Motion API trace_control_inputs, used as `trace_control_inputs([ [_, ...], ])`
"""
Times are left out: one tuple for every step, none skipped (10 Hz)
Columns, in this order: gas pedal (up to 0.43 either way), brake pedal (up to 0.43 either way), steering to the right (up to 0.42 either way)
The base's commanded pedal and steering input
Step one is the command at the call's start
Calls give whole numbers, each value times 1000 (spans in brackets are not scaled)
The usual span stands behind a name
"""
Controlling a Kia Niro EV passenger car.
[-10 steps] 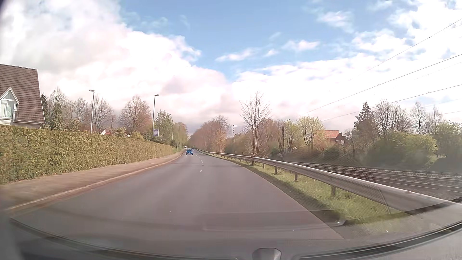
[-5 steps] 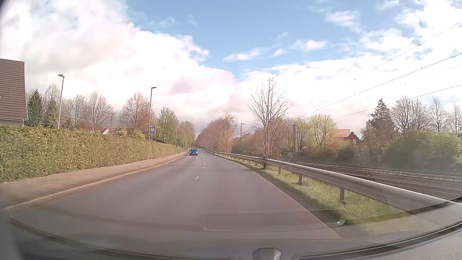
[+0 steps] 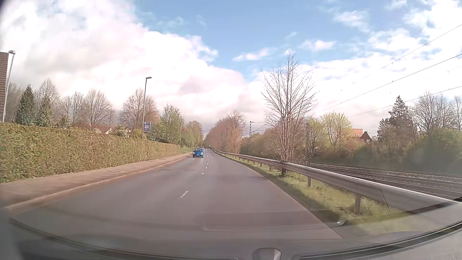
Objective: Follow the waypoints while adhering to traffic rules and regulations
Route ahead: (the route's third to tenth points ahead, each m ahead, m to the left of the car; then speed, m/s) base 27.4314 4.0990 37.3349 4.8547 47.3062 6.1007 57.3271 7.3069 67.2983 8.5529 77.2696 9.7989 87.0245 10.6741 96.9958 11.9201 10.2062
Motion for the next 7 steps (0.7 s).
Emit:
trace_control_inputs([
  [197,0,-24],
  [209,0,-22],
  [209,0,-22],
  [209,0,-22],
  [209,0,-22],
  [209,0,-22],
  [177,0,-22],
])
